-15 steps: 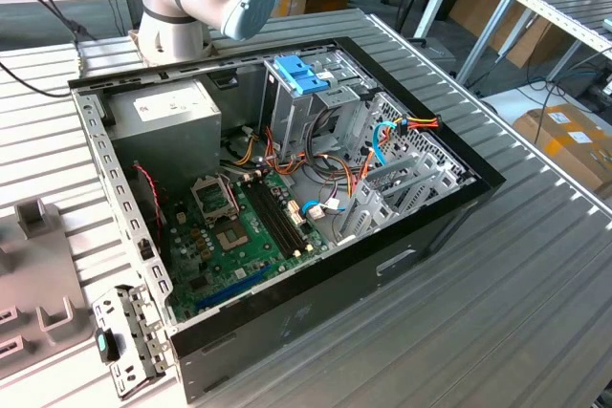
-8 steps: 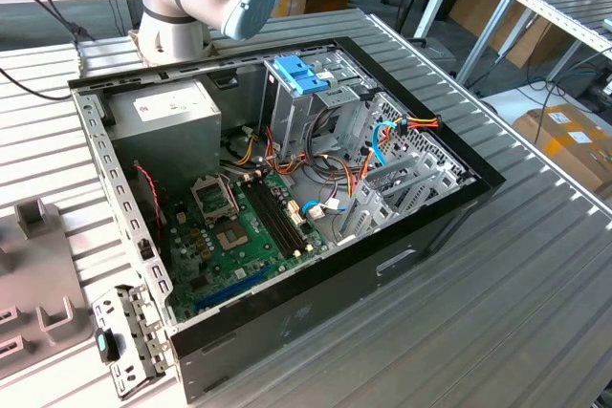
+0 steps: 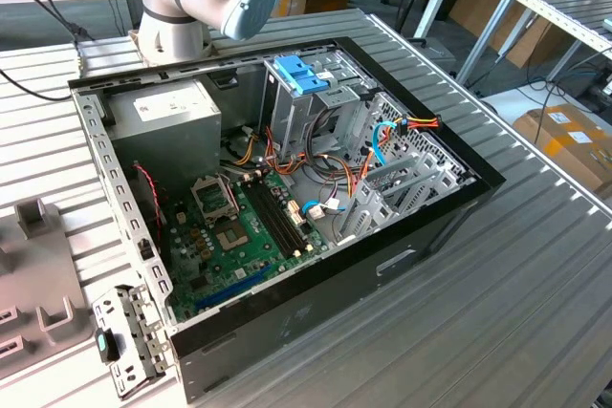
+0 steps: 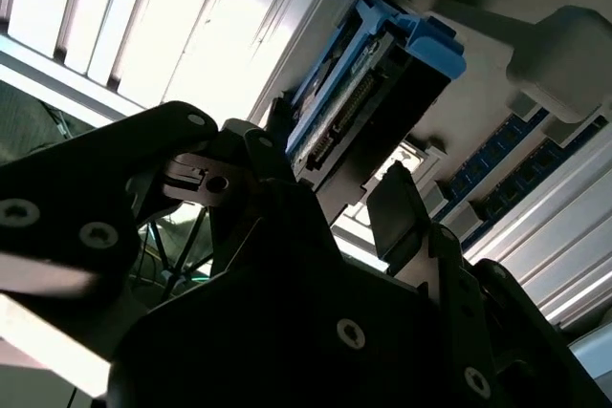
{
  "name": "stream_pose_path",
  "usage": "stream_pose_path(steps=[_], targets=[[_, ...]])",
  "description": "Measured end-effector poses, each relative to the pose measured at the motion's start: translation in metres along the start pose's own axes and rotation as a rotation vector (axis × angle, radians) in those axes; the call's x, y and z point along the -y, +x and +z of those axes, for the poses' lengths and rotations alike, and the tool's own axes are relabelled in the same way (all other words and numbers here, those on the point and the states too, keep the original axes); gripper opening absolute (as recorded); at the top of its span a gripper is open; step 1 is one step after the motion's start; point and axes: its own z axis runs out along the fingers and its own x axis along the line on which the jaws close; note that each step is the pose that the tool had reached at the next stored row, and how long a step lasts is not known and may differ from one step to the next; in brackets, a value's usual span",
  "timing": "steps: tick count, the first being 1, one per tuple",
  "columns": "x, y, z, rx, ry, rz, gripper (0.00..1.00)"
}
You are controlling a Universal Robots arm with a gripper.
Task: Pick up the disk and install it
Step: 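Pick up the disk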
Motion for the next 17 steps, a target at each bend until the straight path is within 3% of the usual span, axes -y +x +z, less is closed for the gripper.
stream_pose_path(steps=[8, 17], targets=[[0.0, -0.0003, 0.0032, 0.0004, 0.0, 0.0, 0.6], [0.0, -0.0003, 0.0008, 0.0004, 0.0, 0.0, 0.6]])
